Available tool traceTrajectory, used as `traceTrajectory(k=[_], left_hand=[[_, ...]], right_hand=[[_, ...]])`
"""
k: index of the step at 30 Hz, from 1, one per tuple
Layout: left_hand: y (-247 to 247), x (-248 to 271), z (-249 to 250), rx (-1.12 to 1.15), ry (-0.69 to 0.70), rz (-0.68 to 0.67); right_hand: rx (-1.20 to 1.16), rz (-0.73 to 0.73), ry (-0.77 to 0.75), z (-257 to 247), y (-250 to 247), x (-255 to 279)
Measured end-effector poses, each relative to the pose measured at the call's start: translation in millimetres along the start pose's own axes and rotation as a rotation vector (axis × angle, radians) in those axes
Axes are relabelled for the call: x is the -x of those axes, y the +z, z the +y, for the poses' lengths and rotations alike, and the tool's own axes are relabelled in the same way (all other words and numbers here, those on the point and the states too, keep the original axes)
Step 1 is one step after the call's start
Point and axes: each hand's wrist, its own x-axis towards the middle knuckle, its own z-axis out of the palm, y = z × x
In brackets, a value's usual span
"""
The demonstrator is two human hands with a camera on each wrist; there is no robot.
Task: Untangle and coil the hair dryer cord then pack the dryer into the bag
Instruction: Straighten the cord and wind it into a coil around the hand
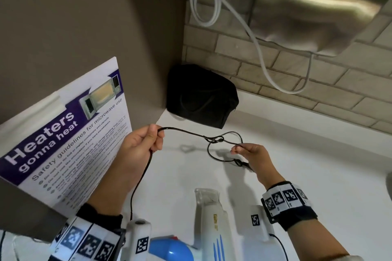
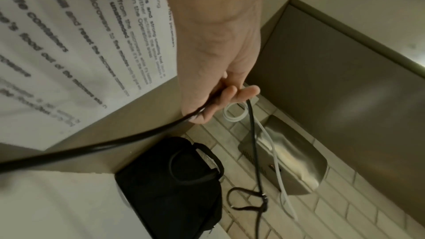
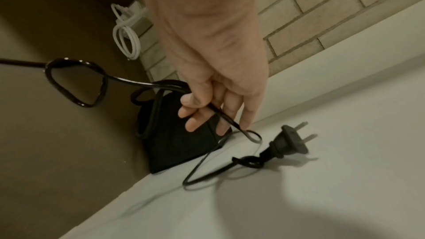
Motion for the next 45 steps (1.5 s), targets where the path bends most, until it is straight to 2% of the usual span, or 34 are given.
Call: traceTrajectory(k=[3, 5, 9, 12, 21, 24, 27, 29, 34, 39, 41, 43, 45], left_hand=[[-1, 0, -3, -0.008, 0.025, 0.001], [-7, 0, -5, -0.16, 0.031, -0.046], [-15, -1, -19, -0.518, -0.124, -0.238], [0, 7, -27, -0.554, -0.135, -0.285], [41, 13, -25, -0.551, -0.144, -0.439], [51, 13, -24, -0.573, -0.041, -0.417], [60, 11, -20, -0.547, 0.024, -0.297], [61, 9, -19, -0.506, 0.034, -0.228], [58, 10, -16, -0.451, 0.001, -0.207], [58, 12, -11, -0.402, -0.003, -0.156], [54, 10, -8, -0.244, -0.059, -0.118], [46, 6, -5, 0.035, -0.132, -0.057], [37, 1, -3, 0.283, -0.181, -0.002]], right_hand=[[0.066, 0.029, 0.026, 10, 2, 0], [0.123, 0.025, 0.039, 9, 1, 1], [0.094, 0.022, -0.033, -7, -2, 9], [0.05, 0.001, -0.111, -20, -2, 17], [-0.066, -0.092, -0.191, -46, 5, 38], [-0.156, -0.247, -0.213, -58, 6, 50], [-0.357, -0.469, -0.196, -69, 5, 61], [-0.45, -0.542, -0.159, -75, 4, 64], [-0.276, -0.419, -0.254, -78, 11, 68], [-0.223, -0.418, -0.261, -85, 16, 72], [-0.268, -0.441, -0.221, -86, 14, 73], [-0.354, -0.487, -0.124, -83, 9, 73], [-0.334, -0.482, -0.084, -75, 3, 72]])
